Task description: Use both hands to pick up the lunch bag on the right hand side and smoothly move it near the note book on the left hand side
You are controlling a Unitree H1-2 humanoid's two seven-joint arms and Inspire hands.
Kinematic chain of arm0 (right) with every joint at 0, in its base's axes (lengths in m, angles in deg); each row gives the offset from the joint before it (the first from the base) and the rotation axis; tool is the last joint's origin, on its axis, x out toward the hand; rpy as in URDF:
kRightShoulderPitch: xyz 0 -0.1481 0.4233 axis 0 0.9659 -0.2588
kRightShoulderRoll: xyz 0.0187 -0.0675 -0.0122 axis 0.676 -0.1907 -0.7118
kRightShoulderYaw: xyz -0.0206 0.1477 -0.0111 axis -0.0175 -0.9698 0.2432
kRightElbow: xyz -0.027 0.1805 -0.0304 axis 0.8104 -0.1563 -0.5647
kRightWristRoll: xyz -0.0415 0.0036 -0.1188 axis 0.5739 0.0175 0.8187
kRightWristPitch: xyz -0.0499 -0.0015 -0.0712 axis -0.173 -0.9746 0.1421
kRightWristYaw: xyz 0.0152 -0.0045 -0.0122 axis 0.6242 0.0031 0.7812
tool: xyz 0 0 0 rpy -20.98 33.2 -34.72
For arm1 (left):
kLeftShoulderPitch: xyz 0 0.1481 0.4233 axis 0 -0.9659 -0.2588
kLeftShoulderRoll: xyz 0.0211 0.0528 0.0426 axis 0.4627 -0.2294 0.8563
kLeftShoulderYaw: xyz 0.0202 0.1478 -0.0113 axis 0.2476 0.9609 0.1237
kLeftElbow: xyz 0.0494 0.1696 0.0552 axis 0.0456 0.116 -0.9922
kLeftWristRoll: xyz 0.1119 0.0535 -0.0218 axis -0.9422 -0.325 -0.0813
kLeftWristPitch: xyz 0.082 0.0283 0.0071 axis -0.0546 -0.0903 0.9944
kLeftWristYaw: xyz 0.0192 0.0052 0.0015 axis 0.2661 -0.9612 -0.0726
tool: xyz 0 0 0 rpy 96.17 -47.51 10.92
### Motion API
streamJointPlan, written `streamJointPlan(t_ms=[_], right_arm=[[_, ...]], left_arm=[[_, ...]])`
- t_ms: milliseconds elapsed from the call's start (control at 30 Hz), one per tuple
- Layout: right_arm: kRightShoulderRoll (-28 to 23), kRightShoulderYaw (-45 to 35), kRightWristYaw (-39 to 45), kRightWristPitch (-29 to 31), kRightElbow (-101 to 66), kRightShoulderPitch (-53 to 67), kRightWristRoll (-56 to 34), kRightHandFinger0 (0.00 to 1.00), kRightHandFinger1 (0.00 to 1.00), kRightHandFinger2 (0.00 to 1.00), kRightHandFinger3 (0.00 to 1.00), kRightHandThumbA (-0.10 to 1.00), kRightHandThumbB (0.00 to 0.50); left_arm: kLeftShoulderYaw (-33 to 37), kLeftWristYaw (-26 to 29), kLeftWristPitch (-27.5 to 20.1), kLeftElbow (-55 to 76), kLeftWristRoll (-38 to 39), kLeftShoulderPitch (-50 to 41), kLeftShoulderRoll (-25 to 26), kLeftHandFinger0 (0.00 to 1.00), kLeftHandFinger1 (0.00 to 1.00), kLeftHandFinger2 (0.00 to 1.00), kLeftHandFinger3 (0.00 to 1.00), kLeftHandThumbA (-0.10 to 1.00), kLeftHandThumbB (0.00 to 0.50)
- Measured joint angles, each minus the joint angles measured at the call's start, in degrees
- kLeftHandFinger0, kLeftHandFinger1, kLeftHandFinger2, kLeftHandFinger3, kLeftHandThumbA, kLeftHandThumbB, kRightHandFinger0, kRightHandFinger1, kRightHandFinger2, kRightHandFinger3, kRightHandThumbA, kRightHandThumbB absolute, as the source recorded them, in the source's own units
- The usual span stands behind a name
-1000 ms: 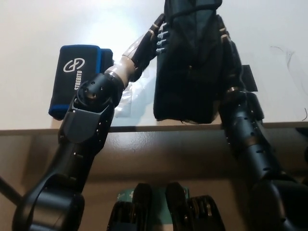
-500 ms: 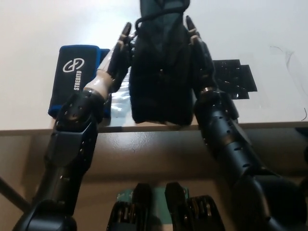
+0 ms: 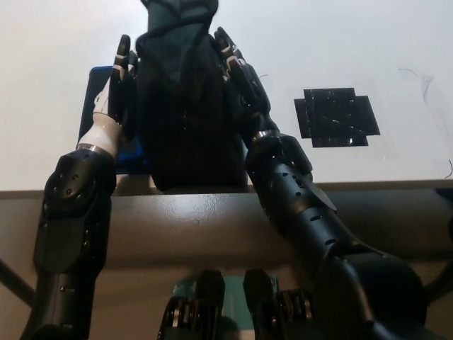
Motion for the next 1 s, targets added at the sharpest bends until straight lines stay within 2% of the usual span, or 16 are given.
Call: streamJointPlan(t_ms=[233, 400, 433, 533, 600, 633, 667, 700, 733, 767, 800, 1000], right_arm=[[0.34, 0.69, -1.03, 0.75, 0.46, -0.52, 1.08, 1.00, 1.00, 1.00, 1.00, 1.00, 0.350], [0.11, 4.06, -3.96, 4.18, 0.90, -0.52, 4.41, 1.00, 1.00, 1.00, 1.00, 1.00, 0.334], [-0.04, 4.93, -4.95, 5.08, 0.95, -0.52, 5.24, 1.00, 1.00, 1.00, 1.00, 1.00, 0.331], [-0.53, 6.92, -7.18, 6.89, 0.95, -0.50, 7.41, 1.00, 1.00, 1.00, 1.00, 1.00, 0.334], [-1.34, 8.81, -8.94, 7.56, 0.47, -0.26, 9.42, 1.00, 1.00, 1.00, 1.00, 1.00, 0.369], [-1.86, 9.52, -9.65, 7.64, 0.03, -0.03, 10.33, 1.00, 1.00, 1.00, 1.00, 1.00, 0.347], [-2.07, 9.82, -9.92, 7.64, -0.15, 0.09, 10.68, 1.00, 1.00, 1.00, 1.00, 1.00, 0.364], [-2.82, 10.78, -10.75, 7.66, -0.85, 0.65, 11.81, 1.00, 1.00, 1.00, 1.00, 1.00, 0.355], [-3.43, 11.39, -11.33, 7.67, -1.43, 1.01, 12.64, 1.00, 1.00, 1.00, 1.00, 1.00, 0.358], [-4.27, 11.96, -12.09, 7.69, -2.54, 1.70, 13.75, 1.00, 1.00, 1.00, 1.00, 1.00, 0.385], [-4.69, 12.16, -12.31, 7.71, -3.12, 2.04, 14.11, 1.00, 1.00, 1.00, 1.00, 1.00, 0.389], [-10.62, 12.83, -14.39, 8.02, -11.66, 7.09, 17.69, 1.00, 1.00, 1.00, 1.00, 1.00, 0.356]], left_arm=[[-0.05, 0.37, 0.30, 0.30, 0.03, -0.14, 0.11, 1.00, 1.00, 1.00, 1.00, 1.00, 0.362], [0.39, 0.75, 0.69, 0.29, -0.17, -0.10, 0.60, 1.00, 1.00, 1.00, 1.00, 1.00, 0.381], [0.59, 0.79, 0.78, 0.29, -0.27, -0.07, 0.75, 1.00, 1.00, 1.00, 1.00, 1.00, 0.406], [1.24, 0.81, 0.82, 0.25, -0.51, -0.01, 1.21, 1.00, 1.00, 1.00, 1.00, 1.00, 0.436], [2.02, 0.78, 0.80, 0.14, -0.82, 0.04, 1.73, 1.00, 1.00, 1.00, 1.00, 1.00, 0.443], [2.34, 0.77, 0.78, 0.13, -1.02, 0.03, 1.98, 1.00, 1.00, 1.00, 1.00, 1.00, 0.454], [2.51, 0.77, 0.76, 0.13, -1.10, 0.01, 2.13, 1.00, 1.00, 1.00, 1.00, 1.00, 0.455], [2.93, 0.75, 0.71, 0.13, -1.43, -0.04, 2.56, 1.00, 1.00, 1.00, 1.00, 1.00, 0.425], [3.15, 0.74, 0.66, 0.14, -1.59, -0.08, 2.84, 1.00, 1.00, 1.00, 1.00, 1.00, 0.420], [3.54, 0.70, 0.56, 0.21, -1.84, -0.18, 3.46, 1.00, 1.00, 1.00, 1.00, 1.00, 0.412], [3.72, 0.66, 0.50, 0.27, -1.98, -0.21, 3.69, 1.00, 1.00, 1.00, 1.00, 1.00, 0.432], [4.55, -0.49, 0.36, 4.83, -2.50, -1.82, 8.38, 1.00, 1.00, 1.00, 1.00, 1.00, 0.406]])
